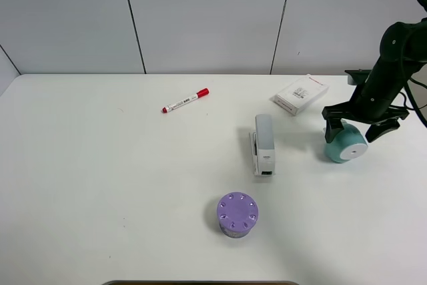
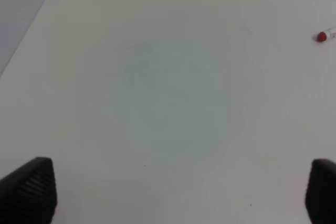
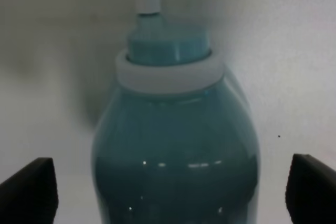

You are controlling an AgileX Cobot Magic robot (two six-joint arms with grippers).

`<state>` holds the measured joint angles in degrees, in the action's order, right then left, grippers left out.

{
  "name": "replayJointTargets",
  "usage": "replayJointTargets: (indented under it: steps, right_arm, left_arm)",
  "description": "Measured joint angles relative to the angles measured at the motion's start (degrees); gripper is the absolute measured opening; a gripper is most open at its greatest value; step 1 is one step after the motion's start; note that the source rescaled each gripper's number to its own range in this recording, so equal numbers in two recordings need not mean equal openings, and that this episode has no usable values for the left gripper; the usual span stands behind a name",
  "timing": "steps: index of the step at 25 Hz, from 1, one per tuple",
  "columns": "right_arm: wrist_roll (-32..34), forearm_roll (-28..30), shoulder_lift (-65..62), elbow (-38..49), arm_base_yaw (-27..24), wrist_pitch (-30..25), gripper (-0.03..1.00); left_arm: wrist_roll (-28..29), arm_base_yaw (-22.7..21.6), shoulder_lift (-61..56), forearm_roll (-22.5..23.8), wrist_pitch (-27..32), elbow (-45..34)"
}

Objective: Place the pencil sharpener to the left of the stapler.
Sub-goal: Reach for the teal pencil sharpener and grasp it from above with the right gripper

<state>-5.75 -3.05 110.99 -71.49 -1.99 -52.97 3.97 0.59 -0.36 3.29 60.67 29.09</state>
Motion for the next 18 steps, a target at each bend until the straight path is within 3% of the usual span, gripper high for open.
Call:
replayJointTargets:
  steps: [18]
  right_arm:
    - [-0.6, -0.4, 6.8, 0.0, 0.0, 2.9, 1.0]
  left_arm:
    - [0.0, 0.0, 0.0, 0.0, 0.0, 0.0]
